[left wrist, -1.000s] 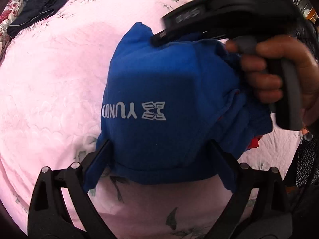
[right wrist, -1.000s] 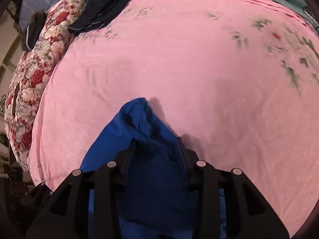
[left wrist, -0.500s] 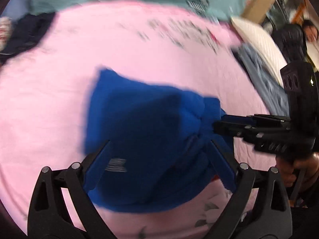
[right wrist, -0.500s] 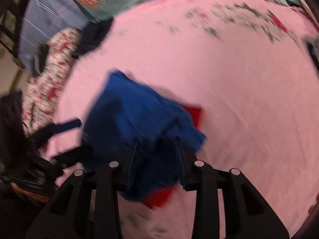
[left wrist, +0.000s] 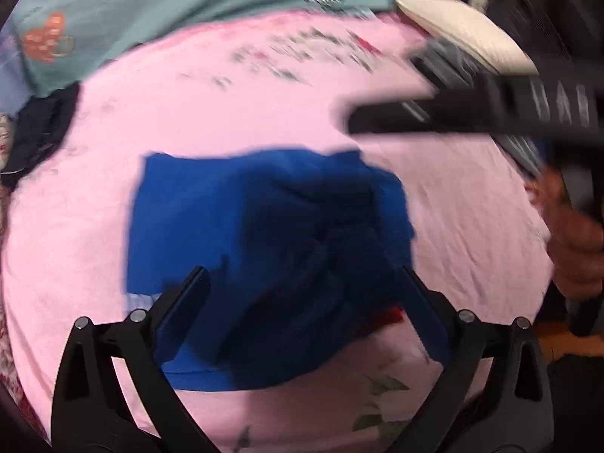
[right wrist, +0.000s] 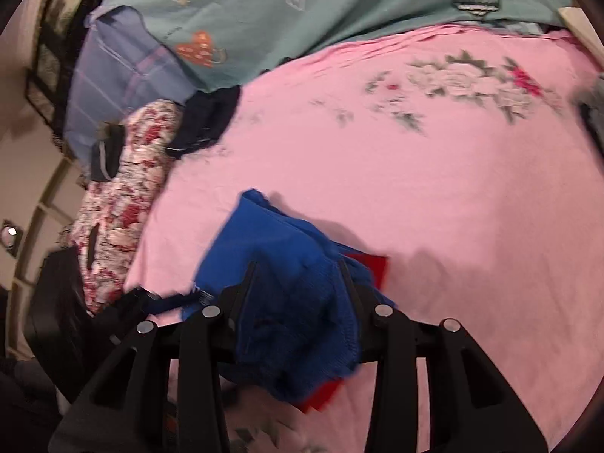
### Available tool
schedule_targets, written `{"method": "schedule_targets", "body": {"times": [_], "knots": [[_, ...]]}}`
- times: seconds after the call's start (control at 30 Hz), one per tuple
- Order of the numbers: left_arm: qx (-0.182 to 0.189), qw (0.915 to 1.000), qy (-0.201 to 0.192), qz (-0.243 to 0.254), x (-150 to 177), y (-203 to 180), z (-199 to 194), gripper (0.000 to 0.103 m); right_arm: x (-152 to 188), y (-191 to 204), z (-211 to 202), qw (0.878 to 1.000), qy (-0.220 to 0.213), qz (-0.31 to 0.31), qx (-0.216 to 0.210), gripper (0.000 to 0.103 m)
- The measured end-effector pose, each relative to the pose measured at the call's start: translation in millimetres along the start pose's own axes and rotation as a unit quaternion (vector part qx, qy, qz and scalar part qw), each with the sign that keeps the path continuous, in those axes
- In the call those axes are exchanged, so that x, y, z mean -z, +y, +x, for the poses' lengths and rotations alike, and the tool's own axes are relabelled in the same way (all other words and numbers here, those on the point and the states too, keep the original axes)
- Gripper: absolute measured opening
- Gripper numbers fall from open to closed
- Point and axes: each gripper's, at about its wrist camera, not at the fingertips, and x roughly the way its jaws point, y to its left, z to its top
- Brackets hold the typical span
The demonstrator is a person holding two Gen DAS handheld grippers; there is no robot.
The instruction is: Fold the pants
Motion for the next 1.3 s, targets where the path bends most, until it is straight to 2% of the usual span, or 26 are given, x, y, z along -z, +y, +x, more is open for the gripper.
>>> {"method": "schedule_targets", "body": {"times": [0.03,0.07,0.1,0.13,0.17,0.23,0.27,0.37,0.47,0.57,0.67,0.77,0.8,0.83,0.9,1.0,1.13,1.23,1.3], "knots": [[0.016,0.9993,0.034,0.006,5,-5,15,0.099,-2,0,10,1.000,0.007,0.000,-0.013,0.039],[0.010,0.9985,0.053,0.013,9,-9,25,0.099,-5,-4,23,1.000,0.027,0.003,-0.009,0.039],[-0.007,0.9980,0.056,0.028,14,-14,30,0.099,-4,-10,38,0.998,0.056,0.006,0.004,0.033],[-0.019,0.9972,0.048,0.054,18,-21,29,0.099,1,-17,56,0.996,0.088,0.001,0.034,0.030],[-0.021,0.9971,0.042,0.060,19,-23,25,0.099,2,-18,62,0.994,0.097,-0.012,0.050,0.029],[-0.015,0.9981,0.025,0.055,19,-19,9,0.099,-5,-4,58,0.992,0.103,-0.048,0.061,0.031],[-0.024,0.9985,0.011,0.047,20,-12,-1,0.099,-9,5,52,0.990,0.102,-0.063,0.068,0.034],[-0.054,0.9978,-0.036,-0.016,25,26,-32,0.100,-26,39,37,0.991,0.073,-0.104,0.039,0.034],[-0.049,0.9893,-0.057,-0.125,34,84,-49,0.100,-48,70,45,0.990,0.061,-0.124,0.000,0.034],[-0.061,0.9782,-0.031,-0.196,40,124,-31,0.100,-64,89,79,0.989,0.061,-0.132,-0.005,0.034],[-0.064,0.9780,0.006,-0.199,49,129,-3,0.099,-69,94,124,0.989,0.085,-0.120,-0.013,0.034],[-0.053,0.9784,0.006,-0.200,52,129,7,0.101,-59,88,176,0.979,0.142,-0.136,0.046,0.034],[-0.048,0.9777,0.006,-0.204,52,130,8,0.101,-52,86,194,0.969,0.158,-0.163,0.096,0.033],[-0.043,0.9762,0.006,-0.212,54,133,10,0.101,-47,82,206,0.961,0.168,-0.181,0.124,0.034],[-0.034,0.9753,0.010,-0.218,56,137,12,0.101,-41,81,213,0.954,0.158,-0.213,0.142,0.044],[-0.026,0.9748,0.012,-0.221,53,137,15,0.101,-48,82,206,0.958,0.160,-0.192,0.138,0.044],[-0.029,0.9763,0.011,-0.214,54,138,16,0.101,-59,102,143,0.972,0.103,-0.184,0.106,0.044],[-0.029,0.9764,0.013,-0.214,54,138,16,0.101,-47,106,97,0.976,0.083,-0.182,0.084,0.044],[-0.031,0.9765,0.013,-0.213,56,130,13,0.101,-26,100,76,0.979,0.083,-0.173,0.070,0.044]]}}
